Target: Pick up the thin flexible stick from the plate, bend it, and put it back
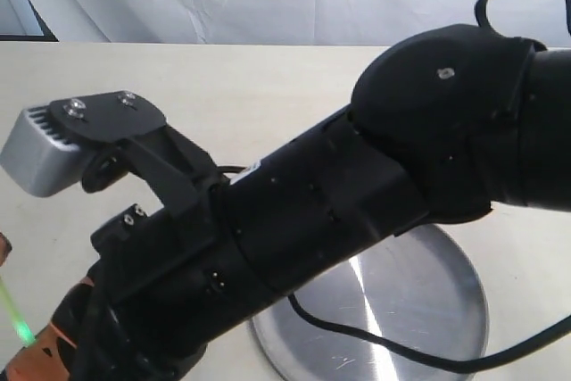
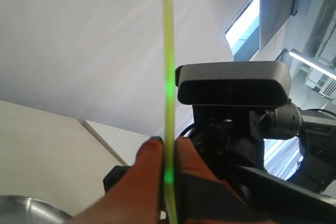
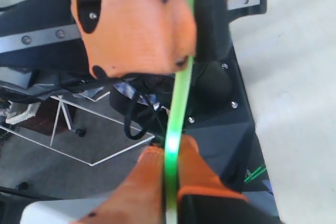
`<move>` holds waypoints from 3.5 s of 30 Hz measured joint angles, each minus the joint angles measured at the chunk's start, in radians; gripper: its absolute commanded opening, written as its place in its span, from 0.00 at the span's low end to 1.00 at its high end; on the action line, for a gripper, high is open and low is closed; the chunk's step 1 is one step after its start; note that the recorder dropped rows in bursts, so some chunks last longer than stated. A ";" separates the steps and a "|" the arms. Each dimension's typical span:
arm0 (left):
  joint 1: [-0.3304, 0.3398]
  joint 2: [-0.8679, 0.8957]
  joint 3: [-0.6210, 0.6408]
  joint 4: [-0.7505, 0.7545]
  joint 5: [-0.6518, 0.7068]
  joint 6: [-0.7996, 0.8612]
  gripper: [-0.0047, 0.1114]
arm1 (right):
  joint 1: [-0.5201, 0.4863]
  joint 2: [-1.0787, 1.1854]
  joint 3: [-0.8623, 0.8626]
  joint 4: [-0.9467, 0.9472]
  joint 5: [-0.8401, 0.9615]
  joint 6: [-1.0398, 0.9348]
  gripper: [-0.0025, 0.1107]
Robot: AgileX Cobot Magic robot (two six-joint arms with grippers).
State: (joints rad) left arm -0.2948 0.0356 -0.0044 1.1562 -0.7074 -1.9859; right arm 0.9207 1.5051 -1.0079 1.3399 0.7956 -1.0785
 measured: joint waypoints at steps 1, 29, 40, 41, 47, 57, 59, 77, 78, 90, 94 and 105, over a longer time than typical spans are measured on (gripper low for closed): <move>0.000 0.000 0.000 0.025 0.002 0.000 0.04 | 0.000 0.000 0.002 -0.008 -0.002 0.000 0.01; 0.000 0.042 -0.047 0.125 0.073 0.179 0.04 | 0.000 -0.027 0.006 -0.094 -0.091 0.021 0.01; 0.000 0.240 -0.098 0.037 0.002 0.421 0.04 | 0.000 -0.072 0.006 -0.220 -0.138 0.160 0.01; 0.000 0.251 -0.103 0.026 -0.007 0.437 0.04 | 0.000 -0.076 0.006 -0.228 -0.138 0.165 0.01; 0.000 0.304 -0.125 0.006 -0.038 0.466 0.04 | 0.000 -0.107 0.006 -0.295 -0.162 0.213 0.01; 0.000 0.438 -0.154 0.034 -0.076 0.524 0.04 | 0.000 -0.135 0.006 -0.472 -0.175 0.415 0.01; 0.000 0.472 -0.158 0.038 -0.083 0.541 0.04 | 0.000 -0.135 0.006 -0.485 -0.175 0.439 0.01; -0.006 0.605 -0.162 -0.092 -0.172 0.670 0.05 | -0.003 -0.167 0.010 -0.564 -0.172 0.478 0.01; -0.006 0.607 -0.162 -0.108 -0.175 0.675 0.09 | -0.003 -0.167 0.008 -0.572 -0.177 0.485 0.01; -0.006 0.614 -0.152 -0.237 -0.180 0.686 0.28 | -0.001 -0.059 -0.002 -0.646 -0.184 0.536 0.01; -0.006 0.614 -0.152 -0.239 -0.149 0.686 0.28 | -0.001 -0.035 -0.002 -0.690 -0.186 0.584 0.01; -0.006 0.614 -0.152 -0.235 0.082 0.686 0.52 | -0.001 -0.033 0.000 -1.251 -0.105 1.118 0.01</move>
State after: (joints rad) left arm -0.3007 0.6491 -0.1564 0.9212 -0.6249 -1.2996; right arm 0.9193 1.4719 -1.0078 0.0889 0.6909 0.0395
